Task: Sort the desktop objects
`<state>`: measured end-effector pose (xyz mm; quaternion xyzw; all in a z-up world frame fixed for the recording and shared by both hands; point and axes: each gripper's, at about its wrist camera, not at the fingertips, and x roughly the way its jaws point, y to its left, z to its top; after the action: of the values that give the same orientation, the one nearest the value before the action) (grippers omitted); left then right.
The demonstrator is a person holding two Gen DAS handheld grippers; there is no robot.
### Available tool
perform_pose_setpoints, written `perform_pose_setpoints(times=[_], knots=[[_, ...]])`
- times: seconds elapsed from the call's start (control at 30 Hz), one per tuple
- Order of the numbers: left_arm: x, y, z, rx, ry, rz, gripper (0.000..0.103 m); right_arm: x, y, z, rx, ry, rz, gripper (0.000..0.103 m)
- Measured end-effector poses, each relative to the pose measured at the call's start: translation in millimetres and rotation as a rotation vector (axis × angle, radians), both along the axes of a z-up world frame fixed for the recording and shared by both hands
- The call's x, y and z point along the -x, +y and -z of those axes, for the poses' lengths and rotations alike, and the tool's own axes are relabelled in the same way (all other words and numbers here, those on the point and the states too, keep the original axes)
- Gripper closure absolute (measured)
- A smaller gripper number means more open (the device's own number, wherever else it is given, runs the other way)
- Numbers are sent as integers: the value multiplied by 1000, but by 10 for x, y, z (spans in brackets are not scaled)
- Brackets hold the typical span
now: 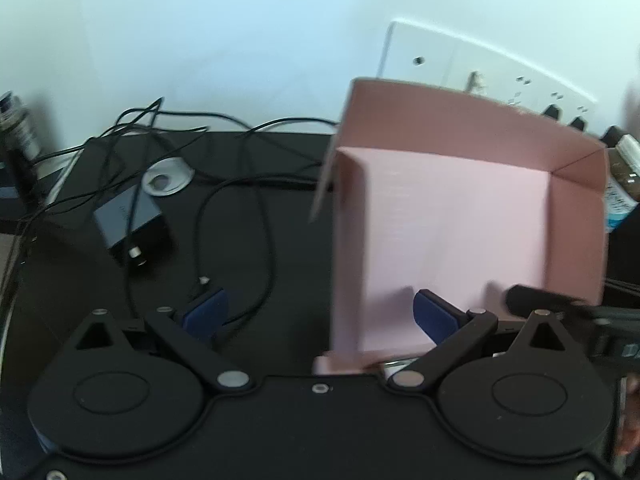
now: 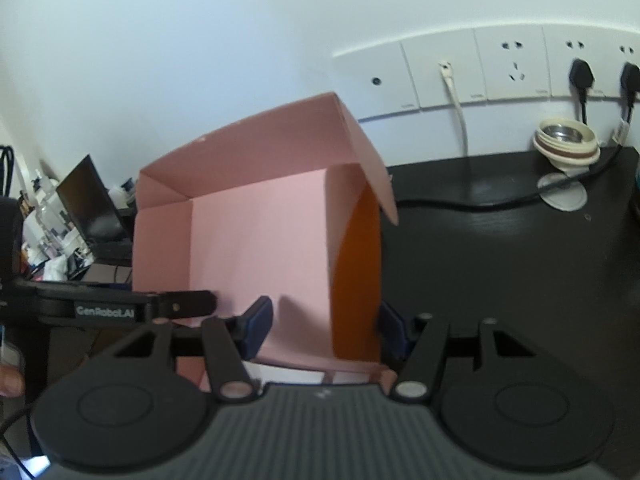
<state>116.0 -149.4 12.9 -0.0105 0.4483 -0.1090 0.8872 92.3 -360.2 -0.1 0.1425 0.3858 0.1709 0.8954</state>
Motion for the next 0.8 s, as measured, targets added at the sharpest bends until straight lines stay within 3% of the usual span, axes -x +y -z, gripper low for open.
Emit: perform_pose_setpoints(times=[0.43, 0.8], knots=[[240, -197, -58, 25, -40, 150, 3, 136, 10, -134, 54, -34, -38, 45], [418, -153, -38, 31, -6, 192, 3, 330, 111, -224, 206, -137, -162, 45]])
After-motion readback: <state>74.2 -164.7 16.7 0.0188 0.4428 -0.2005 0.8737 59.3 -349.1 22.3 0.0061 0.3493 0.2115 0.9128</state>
